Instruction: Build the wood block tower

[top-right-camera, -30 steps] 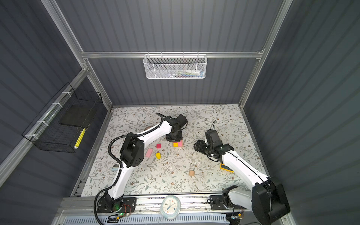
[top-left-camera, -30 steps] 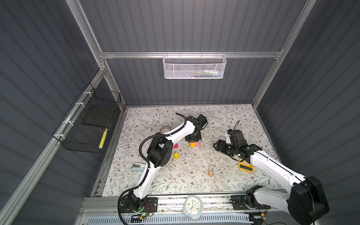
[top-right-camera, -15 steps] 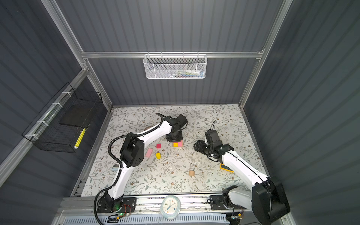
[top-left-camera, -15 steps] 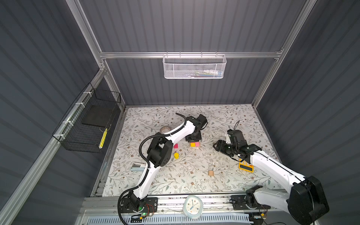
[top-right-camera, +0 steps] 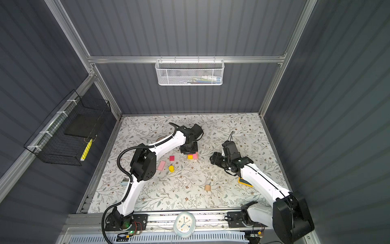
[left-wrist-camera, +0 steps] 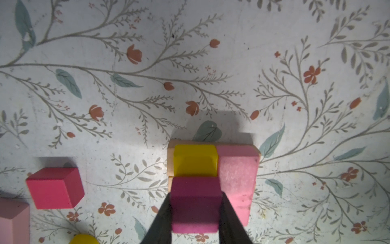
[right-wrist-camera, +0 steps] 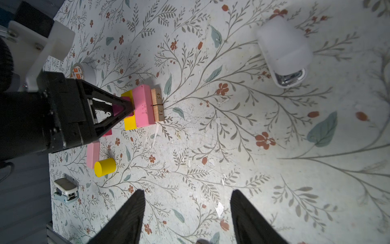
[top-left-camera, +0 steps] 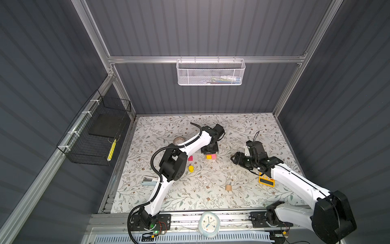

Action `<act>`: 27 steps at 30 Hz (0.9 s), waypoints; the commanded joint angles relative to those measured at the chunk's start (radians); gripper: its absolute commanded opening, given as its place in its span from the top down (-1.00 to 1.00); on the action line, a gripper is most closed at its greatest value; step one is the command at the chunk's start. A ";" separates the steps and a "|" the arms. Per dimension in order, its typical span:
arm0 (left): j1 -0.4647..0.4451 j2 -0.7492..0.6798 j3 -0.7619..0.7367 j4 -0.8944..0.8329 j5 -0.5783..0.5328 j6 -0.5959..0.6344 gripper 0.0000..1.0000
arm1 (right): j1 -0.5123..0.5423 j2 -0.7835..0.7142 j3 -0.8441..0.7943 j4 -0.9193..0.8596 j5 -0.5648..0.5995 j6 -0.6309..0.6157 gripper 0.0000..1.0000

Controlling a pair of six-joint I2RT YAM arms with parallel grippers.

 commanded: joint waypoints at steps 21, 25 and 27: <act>0.003 0.002 0.026 -0.027 0.010 0.016 0.14 | -0.004 0.006 -0.013 0.009 -0.008 0.008 -0.33; 0.003 -0.015 0.020 -0.021 0.009 0.018 0.10 | -0.004 0.000 -0.011 0.004 -0.006 0.008 -0.33; 0.003 -0.026 0.015 -0.016 0.004 0.020 0.09 | -0.004 -0.003 -0.012 0.003 -0.005 0.008 -0.33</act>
